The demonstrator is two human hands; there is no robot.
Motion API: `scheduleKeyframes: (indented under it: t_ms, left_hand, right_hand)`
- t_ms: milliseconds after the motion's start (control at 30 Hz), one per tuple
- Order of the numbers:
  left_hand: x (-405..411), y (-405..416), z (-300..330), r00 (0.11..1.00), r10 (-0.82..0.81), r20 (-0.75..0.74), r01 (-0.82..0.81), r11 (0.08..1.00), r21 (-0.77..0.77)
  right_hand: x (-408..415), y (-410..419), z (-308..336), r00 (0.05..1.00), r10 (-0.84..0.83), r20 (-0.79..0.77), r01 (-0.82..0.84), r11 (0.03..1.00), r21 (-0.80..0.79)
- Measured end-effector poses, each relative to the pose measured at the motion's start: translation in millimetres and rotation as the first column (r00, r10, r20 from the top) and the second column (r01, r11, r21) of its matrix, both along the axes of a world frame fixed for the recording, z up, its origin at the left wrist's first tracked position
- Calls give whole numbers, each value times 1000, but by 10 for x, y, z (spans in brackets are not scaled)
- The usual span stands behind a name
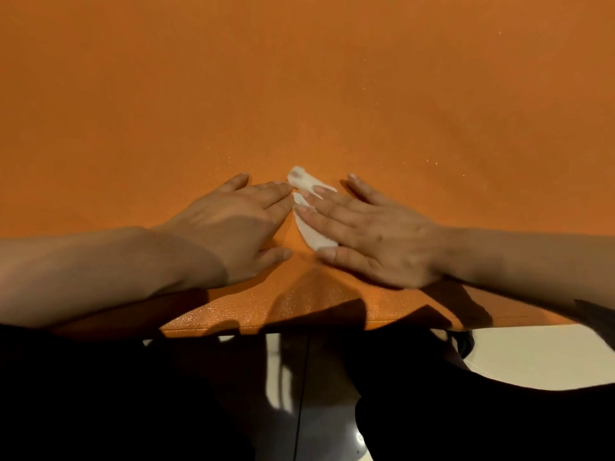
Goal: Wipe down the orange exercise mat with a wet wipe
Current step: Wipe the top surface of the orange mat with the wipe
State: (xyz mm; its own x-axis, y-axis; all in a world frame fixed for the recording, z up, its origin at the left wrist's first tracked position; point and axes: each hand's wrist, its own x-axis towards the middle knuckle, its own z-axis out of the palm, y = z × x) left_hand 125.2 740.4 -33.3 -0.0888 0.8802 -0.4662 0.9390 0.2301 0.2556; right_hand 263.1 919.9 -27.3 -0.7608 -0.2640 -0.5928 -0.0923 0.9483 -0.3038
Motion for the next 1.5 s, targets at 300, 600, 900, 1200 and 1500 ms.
scheduleKeyframes:
  t_ms: [300, 600, 900, 1200, 1500]
  left_hand:
    - [-197, 164, -49, 1000, -13, -5, 13, 999, -51]
    - [-339, 425, -157, 998, -59, -7, 58, 997, -55]
    - [-658, 792, -247, 996, -86, -39, 84, 995, -52]
    - [-1031, 1080, -363, 991, -73, -109, 72, 997, -12]
    - [-1215, 1212, -406, 995, -65, -79, 65, 998, -3]
  right_hand:
    - [47, 264, -27, 989, -140, 35, 139, 990, 30]
    - [-328, 669, -233, 988, -157, 6, 156, 983, 95]
    - [-359, 480, -280, 1000, -12, -2, 12, 1000, 5]
    - [-514, 887, -363, 987, -146, -71, 151, 985, 79]
    - [-1224, 1426, -596, 969, -130, -208, 162, 976, 145]
